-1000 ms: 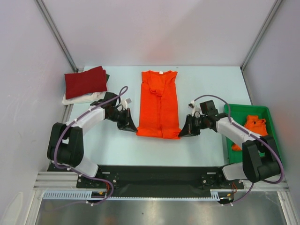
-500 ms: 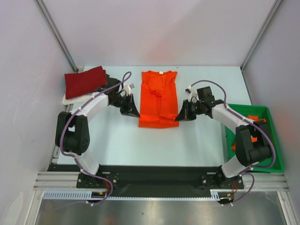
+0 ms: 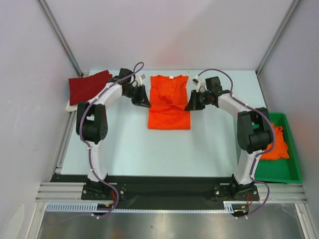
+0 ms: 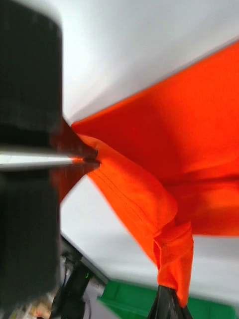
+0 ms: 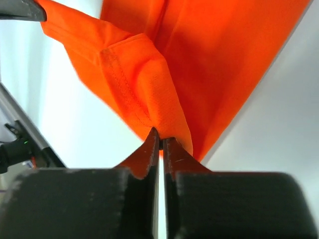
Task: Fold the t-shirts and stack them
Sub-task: Fold the tshirt
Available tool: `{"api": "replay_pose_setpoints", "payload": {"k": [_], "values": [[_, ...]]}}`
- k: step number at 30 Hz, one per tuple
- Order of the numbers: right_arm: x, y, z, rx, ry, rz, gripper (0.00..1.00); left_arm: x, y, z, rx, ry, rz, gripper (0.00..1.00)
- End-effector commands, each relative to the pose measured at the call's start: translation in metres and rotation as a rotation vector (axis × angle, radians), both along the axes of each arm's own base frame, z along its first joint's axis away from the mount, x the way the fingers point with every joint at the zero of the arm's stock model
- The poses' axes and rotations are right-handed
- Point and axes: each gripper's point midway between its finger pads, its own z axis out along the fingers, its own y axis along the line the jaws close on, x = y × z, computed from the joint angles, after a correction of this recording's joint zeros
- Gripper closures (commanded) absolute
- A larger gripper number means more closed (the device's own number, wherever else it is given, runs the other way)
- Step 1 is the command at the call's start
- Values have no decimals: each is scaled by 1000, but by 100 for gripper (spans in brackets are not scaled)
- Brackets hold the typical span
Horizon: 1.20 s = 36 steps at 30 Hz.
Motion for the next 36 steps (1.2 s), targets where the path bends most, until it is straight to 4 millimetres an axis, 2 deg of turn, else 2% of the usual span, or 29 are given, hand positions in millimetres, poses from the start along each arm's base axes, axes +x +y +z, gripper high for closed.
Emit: {"api": "replay_pose_setpoints", "payload": {"k": [1, 2, 3, 4, 5, 6, 7, 8, 9, 10, 11, 12, 13, 14, 15, 16, 19, 22, 26, 30, 36], "values": [[47, 3, 7, -39, -149, 31, 87, 42, 7, -10, 61, -88, 17, 76], [61, -1, 5, -80, -181, 2, 71, 59, 8, -1, 83, -136, 35, 60], [74, -4, 8, -121, -220, -13, 56, 69, 17, -1, 141, -172, 55, 53], [92, -5, 25, -151, -275, -32, 38, 74, 23, 3, 167, -187, 68, 48], [93, -12, 29, -192, -273, -49, 35, 72, 28, 19, 173, -213, 84, 44], [90, -15, 39, -189, -275, -53, 34, 69, 38, 24, 172, -208, 107, 42], [84, -21, 61, -185, -311, -53, 34, 60, 41, 32, 144, -193, 124, 38], [67, -31, 53, -185, -255, -57, 35, 40, 49, 33, 133, -160, 136, 36], [55, -35, 51, -171, -217, -70, 35, 31, 59, 34, 116, -134, 162, 35], [39, -37, 44, -154, -164, -78, 36, 15, 55, 34, 57, -86, 139, 34], [8, -41, 35, -131, -99, -63, 37, -5, 55, 20, 29, -13, 129, 34], [-10, -41, 24, -119, -51, -52, 38, -15, 57, 20, -8, 19, 127, 34], [-25, -37, 21, -77, -16, -42, 39, -27, 48, 20, -76, 52, 91, 33], [-37, -37, 20, -55, 2, -46, 40, -40, 48, 7, -85, 102, 85, 32], [-61, -42, -4, -47, 91, -63, 41, -46, 46, 2, -101, 132, 88, 30], [-67, -40, -6, -15, 109, -66, 42, -49, 41, 0, -141, 146, 74, 25], [-95, -36, -20, 40, 208, -52, 43, -62, 37, -8, -171, 183, 63, 23], [-99, -33, -29, 74, 248, -55, 44, -70, 39, -18, -162, 208, 57, 23], [-89, -30, -40, 109, 283, -89, 45, -80, 37, -33, -161, 262, 73, 22], [-79, -24, -51, 127, 319, -105, 45, -89, 25, -45, -143, 302, 40, 23], [-61, -17, -60, 142, 347, -115, 46, -85, 2, -58, -120, 319, -18, 28]]}}
